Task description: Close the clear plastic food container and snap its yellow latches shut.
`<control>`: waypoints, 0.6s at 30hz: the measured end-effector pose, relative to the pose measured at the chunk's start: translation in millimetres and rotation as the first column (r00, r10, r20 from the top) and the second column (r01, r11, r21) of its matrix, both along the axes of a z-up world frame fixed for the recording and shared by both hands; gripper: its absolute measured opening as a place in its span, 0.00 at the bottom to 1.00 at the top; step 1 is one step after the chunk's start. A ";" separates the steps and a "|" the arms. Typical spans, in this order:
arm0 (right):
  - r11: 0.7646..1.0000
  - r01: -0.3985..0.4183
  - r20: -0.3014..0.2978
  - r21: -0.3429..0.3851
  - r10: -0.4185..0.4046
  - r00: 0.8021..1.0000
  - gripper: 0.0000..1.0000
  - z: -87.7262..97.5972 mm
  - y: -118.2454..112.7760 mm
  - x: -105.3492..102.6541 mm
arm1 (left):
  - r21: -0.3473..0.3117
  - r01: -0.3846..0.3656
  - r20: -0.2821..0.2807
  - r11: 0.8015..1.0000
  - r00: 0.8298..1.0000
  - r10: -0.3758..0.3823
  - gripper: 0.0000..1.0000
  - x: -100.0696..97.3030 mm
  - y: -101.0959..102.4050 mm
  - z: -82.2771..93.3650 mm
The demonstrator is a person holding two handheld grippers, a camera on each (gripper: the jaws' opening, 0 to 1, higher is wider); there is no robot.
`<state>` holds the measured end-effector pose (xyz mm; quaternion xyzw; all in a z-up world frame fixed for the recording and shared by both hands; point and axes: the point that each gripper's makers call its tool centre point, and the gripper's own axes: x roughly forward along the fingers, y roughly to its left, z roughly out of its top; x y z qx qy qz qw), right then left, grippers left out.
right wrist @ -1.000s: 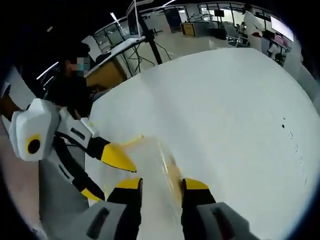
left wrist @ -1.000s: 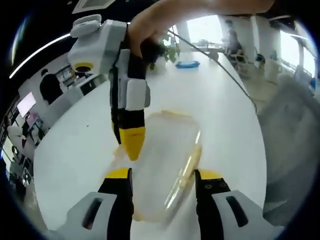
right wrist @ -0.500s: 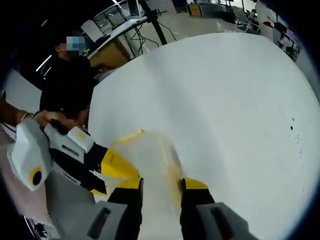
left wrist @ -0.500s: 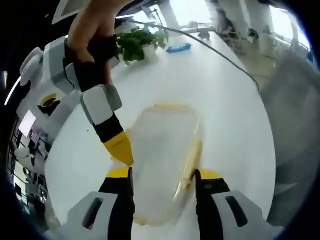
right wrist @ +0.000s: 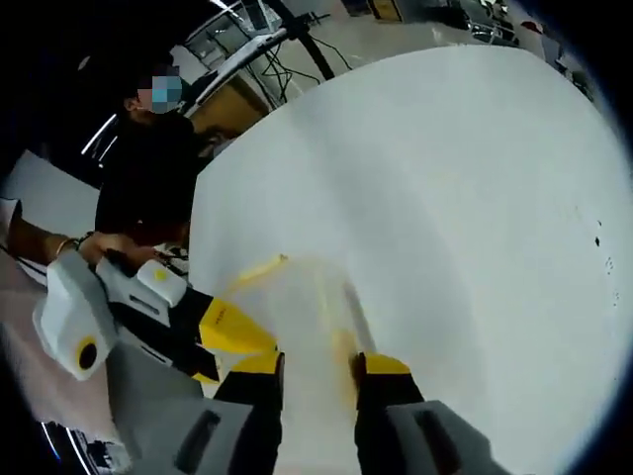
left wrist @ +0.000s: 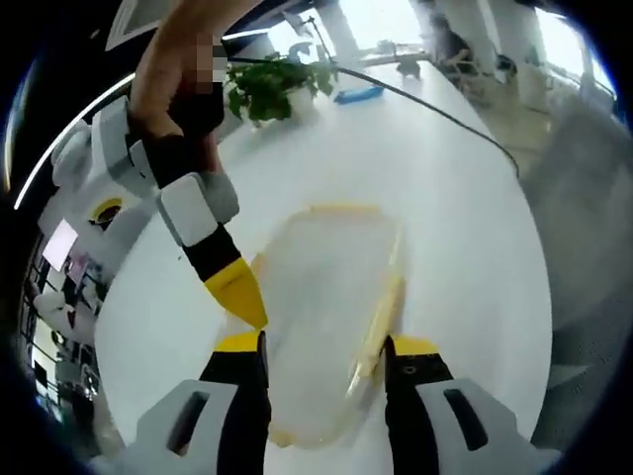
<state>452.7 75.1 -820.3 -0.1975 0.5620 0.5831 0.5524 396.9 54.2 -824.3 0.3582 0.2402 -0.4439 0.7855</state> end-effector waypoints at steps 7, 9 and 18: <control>1.000 0.012 0.018 0.005 -0.012 1.000 0.26 -2.3 -6.6 -3.6 | -0.007 0.002 -0.005 1.000 1.000 -0.002 0.42 -0.8 1.4 0.5; 0.999 0.031 0.027 0.021 -0.031 0.999 0.26 -3.0 -8.1 -4.1 | -0.008 0.001 -0.004 1.000 1.000 -0.001 0.42 -1.2 0.7 0.5; 0.994 0.088 0.187 0.068 -0.100 0.977 0.26 1.2 -13.4 -8.5 | 0.003 -0.001 -0.007 1.000 1.000 0.001 0.43 -3.3 0.7 1.6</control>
